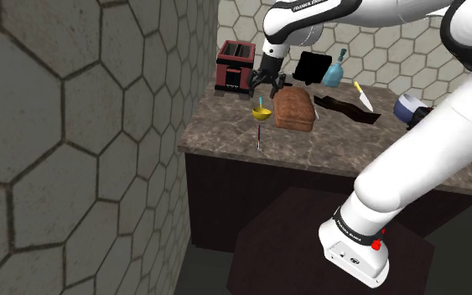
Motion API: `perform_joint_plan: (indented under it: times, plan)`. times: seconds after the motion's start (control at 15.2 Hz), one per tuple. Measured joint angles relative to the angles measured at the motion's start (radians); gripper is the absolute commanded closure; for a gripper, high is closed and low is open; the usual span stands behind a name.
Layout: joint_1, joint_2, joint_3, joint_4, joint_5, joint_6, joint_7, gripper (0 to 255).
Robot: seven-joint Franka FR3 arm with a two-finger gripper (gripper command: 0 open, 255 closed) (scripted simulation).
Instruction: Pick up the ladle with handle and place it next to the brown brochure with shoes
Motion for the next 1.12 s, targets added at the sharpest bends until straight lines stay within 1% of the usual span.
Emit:
perform_joint_plan:
  times: [0.33, 0.73, 1.12]
  plan:
    - [-0.037, 0.14, -0.035, 0.07, 0.04, 0.061, 0.076, 0]
    - [-0.09, 0.326, -0.083, 0.194, 0.105, 0.11, 0.139, 0]
    - [-0.091, 0.366, -0.077, 0.206, 0.129, 0.178, 0.143, 0]
